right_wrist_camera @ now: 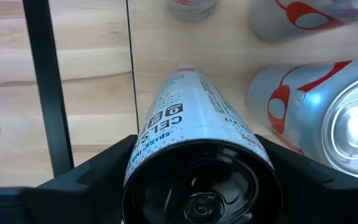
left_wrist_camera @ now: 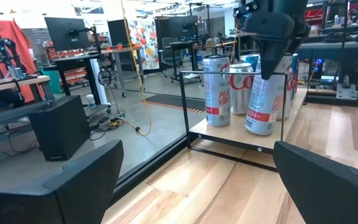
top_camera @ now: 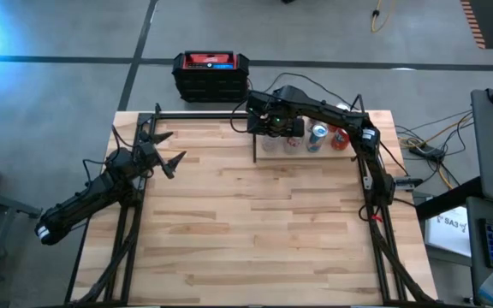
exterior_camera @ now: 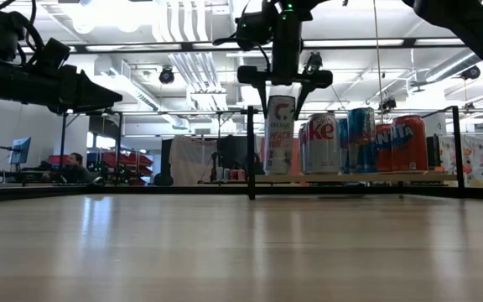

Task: Place canned beverage on shelf
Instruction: Put the white pink soda can on the shelf aligned with the other white pink soda can, then return to Home Position

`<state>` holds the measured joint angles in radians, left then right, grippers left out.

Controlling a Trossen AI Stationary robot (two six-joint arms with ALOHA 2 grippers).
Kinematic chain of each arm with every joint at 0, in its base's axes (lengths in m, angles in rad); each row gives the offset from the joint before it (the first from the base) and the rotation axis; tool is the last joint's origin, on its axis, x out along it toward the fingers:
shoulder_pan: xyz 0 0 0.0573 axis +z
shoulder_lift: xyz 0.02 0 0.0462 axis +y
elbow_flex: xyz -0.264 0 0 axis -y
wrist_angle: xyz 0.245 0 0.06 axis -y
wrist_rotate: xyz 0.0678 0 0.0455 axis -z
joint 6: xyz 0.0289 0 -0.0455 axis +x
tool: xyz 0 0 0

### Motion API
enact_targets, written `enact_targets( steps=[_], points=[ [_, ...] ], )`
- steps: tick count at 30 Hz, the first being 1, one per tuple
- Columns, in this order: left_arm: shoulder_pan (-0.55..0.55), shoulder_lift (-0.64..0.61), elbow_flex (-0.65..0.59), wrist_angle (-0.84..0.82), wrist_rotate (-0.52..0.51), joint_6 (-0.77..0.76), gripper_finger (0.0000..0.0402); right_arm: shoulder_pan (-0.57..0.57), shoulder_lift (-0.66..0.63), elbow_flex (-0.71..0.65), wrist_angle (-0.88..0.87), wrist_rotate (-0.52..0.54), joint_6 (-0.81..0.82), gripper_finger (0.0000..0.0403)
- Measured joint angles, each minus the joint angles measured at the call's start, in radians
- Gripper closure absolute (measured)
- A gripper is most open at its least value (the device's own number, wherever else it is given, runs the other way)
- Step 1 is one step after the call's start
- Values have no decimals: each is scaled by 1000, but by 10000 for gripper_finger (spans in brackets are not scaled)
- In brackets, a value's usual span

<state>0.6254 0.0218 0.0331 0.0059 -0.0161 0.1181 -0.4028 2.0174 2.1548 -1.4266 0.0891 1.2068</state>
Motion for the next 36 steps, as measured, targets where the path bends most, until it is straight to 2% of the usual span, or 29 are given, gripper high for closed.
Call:
enact_targets(
  steps=[5, 23, 36],
  points=[
    [0, 0, 0, 0, 0, 0, 3, 0, 0, 0, -17, -2, 0, 105],
    [0, 0, 0, 0, 0, 0, 3, 9, 0, 0, -28, -45, 2, 101],
    [0, 0, 0, 0, 0, 0, 3, 97, -18, 43, -145, -71, 11, 101]
  ],
)
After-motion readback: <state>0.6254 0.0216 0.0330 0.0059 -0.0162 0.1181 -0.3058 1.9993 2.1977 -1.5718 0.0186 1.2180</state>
